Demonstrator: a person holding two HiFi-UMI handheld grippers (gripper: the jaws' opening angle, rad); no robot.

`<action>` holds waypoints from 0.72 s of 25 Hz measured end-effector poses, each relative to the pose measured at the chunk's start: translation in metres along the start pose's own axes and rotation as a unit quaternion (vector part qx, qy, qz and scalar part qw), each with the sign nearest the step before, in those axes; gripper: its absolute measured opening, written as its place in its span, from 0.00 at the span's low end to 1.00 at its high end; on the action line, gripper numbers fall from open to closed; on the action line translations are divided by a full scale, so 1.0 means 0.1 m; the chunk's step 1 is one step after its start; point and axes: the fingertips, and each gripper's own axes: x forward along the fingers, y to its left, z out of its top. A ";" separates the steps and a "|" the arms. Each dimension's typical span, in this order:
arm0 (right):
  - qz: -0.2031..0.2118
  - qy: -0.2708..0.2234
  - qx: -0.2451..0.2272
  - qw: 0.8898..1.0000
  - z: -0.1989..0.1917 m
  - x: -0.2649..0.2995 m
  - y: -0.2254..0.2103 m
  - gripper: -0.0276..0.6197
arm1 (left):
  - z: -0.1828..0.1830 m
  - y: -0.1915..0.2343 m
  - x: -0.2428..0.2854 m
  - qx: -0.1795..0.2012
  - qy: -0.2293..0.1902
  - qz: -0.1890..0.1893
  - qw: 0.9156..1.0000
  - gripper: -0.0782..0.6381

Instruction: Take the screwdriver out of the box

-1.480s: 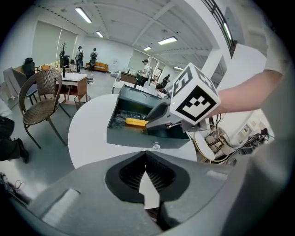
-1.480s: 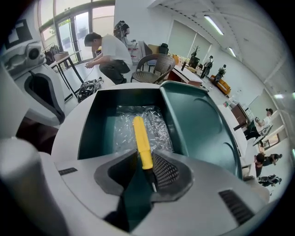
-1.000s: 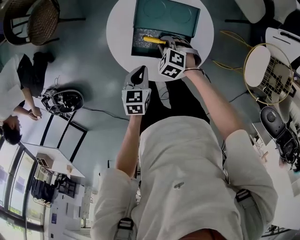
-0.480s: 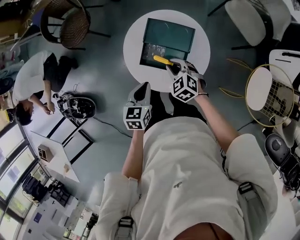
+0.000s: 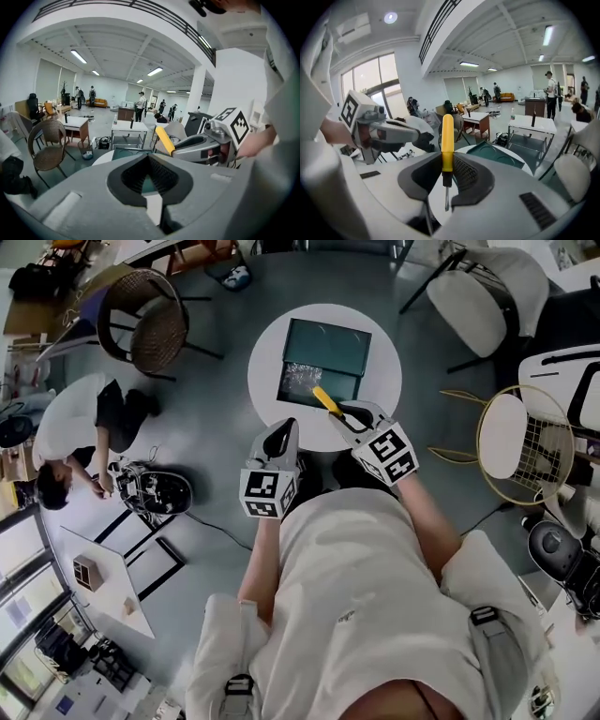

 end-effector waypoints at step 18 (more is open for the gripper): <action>-0.041 -0.229 0.081 0.969 1.30 -0.72 1.10 0.16 | 0.70 0.29 -1.30 0.032 -0.122 -0.134 0.983 0.12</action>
